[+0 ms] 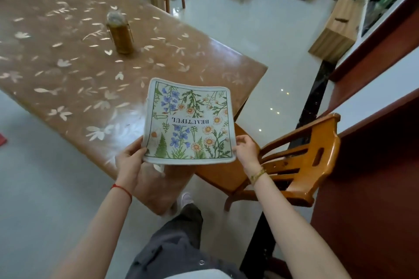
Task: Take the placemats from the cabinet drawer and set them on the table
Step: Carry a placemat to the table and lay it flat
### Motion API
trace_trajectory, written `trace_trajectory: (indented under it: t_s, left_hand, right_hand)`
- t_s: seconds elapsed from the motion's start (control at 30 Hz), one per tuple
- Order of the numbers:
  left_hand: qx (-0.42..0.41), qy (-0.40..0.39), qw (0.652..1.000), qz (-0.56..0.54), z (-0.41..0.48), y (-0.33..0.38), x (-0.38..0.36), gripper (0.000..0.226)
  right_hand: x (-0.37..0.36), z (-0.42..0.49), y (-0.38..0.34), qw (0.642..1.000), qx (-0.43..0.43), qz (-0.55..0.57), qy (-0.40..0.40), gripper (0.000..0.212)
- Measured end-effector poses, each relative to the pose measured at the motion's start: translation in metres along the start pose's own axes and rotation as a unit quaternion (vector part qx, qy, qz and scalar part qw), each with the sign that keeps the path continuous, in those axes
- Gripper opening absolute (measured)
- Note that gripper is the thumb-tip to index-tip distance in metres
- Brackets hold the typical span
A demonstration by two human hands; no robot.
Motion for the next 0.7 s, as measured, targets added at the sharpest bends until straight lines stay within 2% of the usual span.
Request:
trace_trajectory:
  t_s: [0.37, 0.7]
  left_hand:
    - [0.080, 0.103, 0.991, -0.023, 0.080, 0.016, -0.026, 0.043]
    - [0.116, 0.136, 0.983, -0.041, 0.111, 0.002, -0.039, 0.042]
  right_hand:
    - [-0.063, 0.137, -0.005, 0.993, -0.030, -0.092, -0.060, 0.017]
    - [-0.089, 0.201, -0.005, 0.988, -0.036, -0.116, -0.098, 0.017]
Point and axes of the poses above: each hand's wrist, its own z-axis towards the middle knuckle, its own x-axis out of the back of the hand, y = z × x, the point moved 10 cm from there along z, towards the middle knuckle, and after that the axes turned 11 degrees about x, right-handed, at the moved point
